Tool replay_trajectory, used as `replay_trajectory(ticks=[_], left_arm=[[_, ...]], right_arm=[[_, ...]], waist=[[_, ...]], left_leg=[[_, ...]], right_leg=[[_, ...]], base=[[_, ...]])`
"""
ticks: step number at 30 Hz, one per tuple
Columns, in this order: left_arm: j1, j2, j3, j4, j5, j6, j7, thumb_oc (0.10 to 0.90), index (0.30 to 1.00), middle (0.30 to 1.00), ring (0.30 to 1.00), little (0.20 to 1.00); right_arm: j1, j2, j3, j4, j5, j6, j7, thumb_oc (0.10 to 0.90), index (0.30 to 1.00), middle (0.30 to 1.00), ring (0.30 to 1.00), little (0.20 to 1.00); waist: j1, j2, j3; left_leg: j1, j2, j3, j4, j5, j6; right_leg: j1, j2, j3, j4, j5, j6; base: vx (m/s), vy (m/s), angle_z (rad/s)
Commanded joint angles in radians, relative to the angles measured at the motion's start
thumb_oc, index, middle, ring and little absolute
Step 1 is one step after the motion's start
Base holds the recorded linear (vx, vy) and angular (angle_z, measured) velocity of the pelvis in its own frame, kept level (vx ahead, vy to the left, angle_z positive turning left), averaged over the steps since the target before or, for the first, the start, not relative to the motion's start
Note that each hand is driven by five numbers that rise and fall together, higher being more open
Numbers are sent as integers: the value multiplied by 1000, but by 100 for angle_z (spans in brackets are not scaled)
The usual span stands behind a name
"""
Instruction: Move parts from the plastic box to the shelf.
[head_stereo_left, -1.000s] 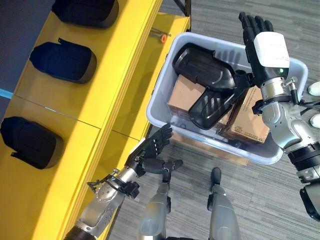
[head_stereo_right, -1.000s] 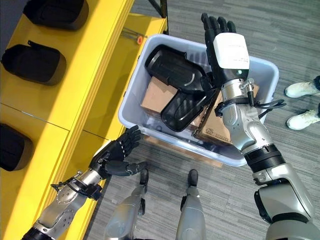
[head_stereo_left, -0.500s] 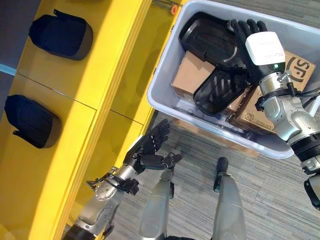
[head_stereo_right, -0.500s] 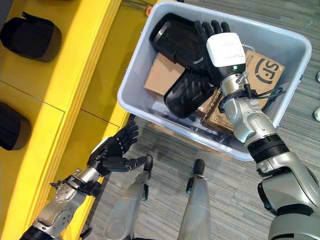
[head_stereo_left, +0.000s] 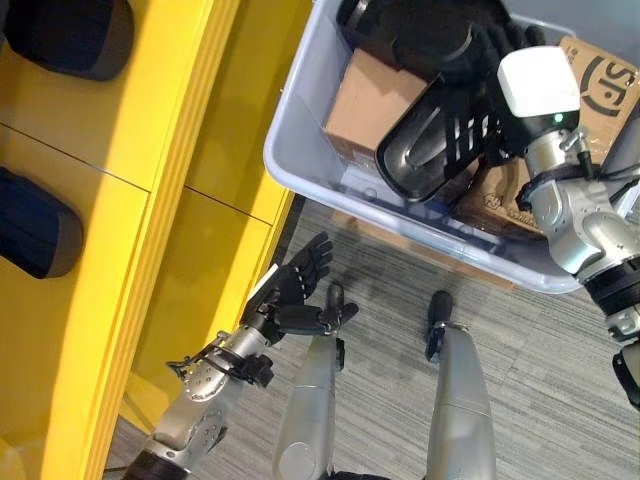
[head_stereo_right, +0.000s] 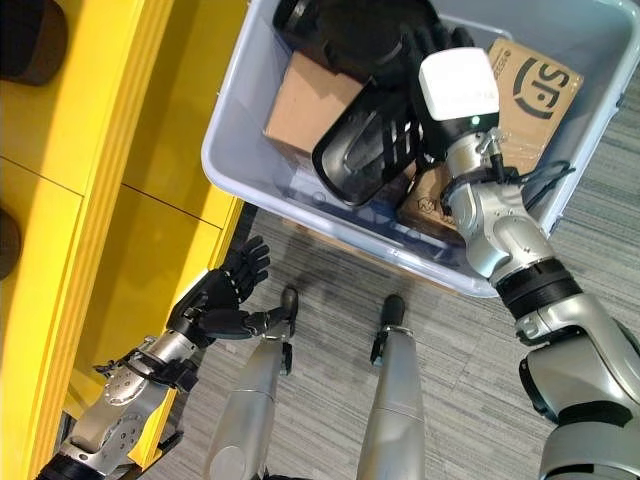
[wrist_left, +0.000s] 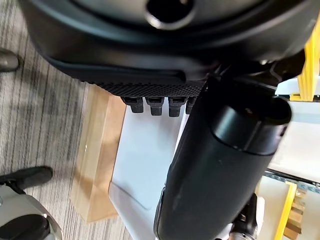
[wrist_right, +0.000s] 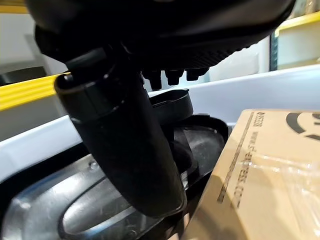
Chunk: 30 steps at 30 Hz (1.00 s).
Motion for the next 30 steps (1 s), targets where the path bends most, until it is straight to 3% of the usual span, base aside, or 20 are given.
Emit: replay_trajectory(ticks=[1, 4, 7, 9, 18, 20, 30], left_arm=[[49, 28, 46, -133, -45, -112, -8, 900, 1000, 1000, 1000, 1000], [65, 31, 51, -143, -47, -112, -13, 900, 1000, 1000, 1000, 1000], [64, 36, 63, -153, -49, -112, -27, 900, 1000, 1000, 1000, 1000], [84, 43, 64, -155, -49, -120, -40, 900, 1000, 1000, 1000, 1000], [113, 55, 90, -170, -33, -133, -63, 900, 1000, 1000, 1000, 1000], [114, 58, 97, -176, -31, -129, -70, 900, 1000, 1000, 1000, 1000], [110, 76, 94, -171, -23, -144, -86, 900, 1000, 1000, 1000, 1000]], right_arm=[[-195, -63, 54, 33, -31, -12, -49, 900, 1000, 1000, 1000, 1000], [-225, -73, 86, 65, -64, -10, -80, 900, 1000, 1000, 1000, 1000], [-271, -90, 111, 69, -106, -12, -125, 900, 1000, 1000, 1000, 1000], [-280, -96, 126, 60, -88, 12, -95, 900, 1000, 1000, 1000, 1000], [-306, -95, 183, 41, -52, 21, 59, 900, 1000, 1000, 1000, 1000], [-303, -90, 200, 46, -27, 35, 90, 400, 300, 300, 300, 300], [-323, -66, 226, 158, -11, 26, 86, 400, 300, 300, 300, 300]], waist=[[26, 33, -7], [33, 35, -7], [42, 39, -7], [47, 37, -7], [68, 30, -7], [73, 26, -7], [88, 23, -7]], left_leg=[[-40, -25, 8, 104, -111, 58], [-54, -34, 1, 134, -141, 57], [-114, -40, -7, 147, -114, 61], [-104, -45, -12, 159, -139, 58], [-125, -45, -19, 173, -142, 62], [-128, -45, -22, 175, -141, 63], [-119, -46, -27, 162, -136, 68]], right_leg=[[55, -1, 2, 55, -137, -15], [50, -1, 10, 88, -174, -15], [0, 3, 1, 102, -155, -25], [15, 1, 6, 112, -181, -21], [10, -10, -7, 122, -186, -20], [13, -9, -10, 119, -184, -20], [37, -12, -30, 89, -171, -17]], base=[[-13, -46, 2], [16, -38, 4], [-29, -17, 4], [58, -25, 2], [4, -13, 5], [-1, -10, 2], [-13, -23, 5]])
